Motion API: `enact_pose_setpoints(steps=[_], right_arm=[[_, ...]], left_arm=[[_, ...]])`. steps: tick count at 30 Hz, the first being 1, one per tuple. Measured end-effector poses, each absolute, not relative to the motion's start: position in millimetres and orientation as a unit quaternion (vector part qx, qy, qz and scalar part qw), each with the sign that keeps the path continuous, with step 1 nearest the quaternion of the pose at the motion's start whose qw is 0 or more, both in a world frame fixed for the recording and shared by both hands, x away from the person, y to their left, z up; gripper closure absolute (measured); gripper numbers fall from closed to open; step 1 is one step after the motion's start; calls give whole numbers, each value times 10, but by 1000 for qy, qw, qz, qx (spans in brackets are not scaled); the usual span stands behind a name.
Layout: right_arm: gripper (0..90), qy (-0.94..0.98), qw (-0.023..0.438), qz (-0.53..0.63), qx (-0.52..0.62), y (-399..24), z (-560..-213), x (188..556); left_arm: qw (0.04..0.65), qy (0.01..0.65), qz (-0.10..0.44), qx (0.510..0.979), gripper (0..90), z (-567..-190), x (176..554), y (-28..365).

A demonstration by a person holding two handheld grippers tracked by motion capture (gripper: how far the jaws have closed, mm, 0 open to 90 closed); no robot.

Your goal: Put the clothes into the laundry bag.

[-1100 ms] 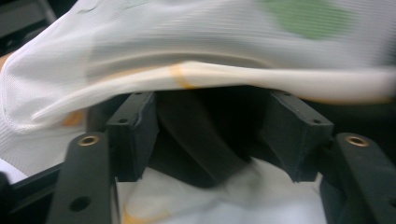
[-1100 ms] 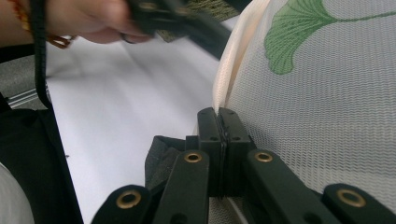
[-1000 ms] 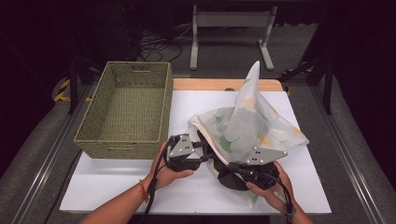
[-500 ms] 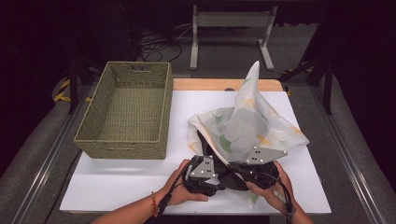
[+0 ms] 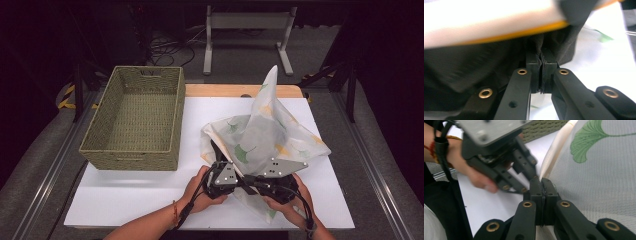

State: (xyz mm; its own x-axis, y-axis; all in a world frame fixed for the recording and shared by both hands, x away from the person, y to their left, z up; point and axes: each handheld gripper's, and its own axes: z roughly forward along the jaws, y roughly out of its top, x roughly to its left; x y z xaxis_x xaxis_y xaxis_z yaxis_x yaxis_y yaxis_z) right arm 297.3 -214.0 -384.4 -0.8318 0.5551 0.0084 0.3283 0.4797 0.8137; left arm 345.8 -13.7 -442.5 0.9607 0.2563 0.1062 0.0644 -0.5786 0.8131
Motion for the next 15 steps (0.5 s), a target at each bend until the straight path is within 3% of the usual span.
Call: enact_pose_setpoints(steps=[8,15], right_arm=[[894,855,103,442,252,-2060,-3885,2953],[894,861,79,432,256,-2029,-3971,2956]], left_arm=[[501,184,136,835,886,-4400,3741,-179],[508,247,159,810,887,-4474,3977,-130]])
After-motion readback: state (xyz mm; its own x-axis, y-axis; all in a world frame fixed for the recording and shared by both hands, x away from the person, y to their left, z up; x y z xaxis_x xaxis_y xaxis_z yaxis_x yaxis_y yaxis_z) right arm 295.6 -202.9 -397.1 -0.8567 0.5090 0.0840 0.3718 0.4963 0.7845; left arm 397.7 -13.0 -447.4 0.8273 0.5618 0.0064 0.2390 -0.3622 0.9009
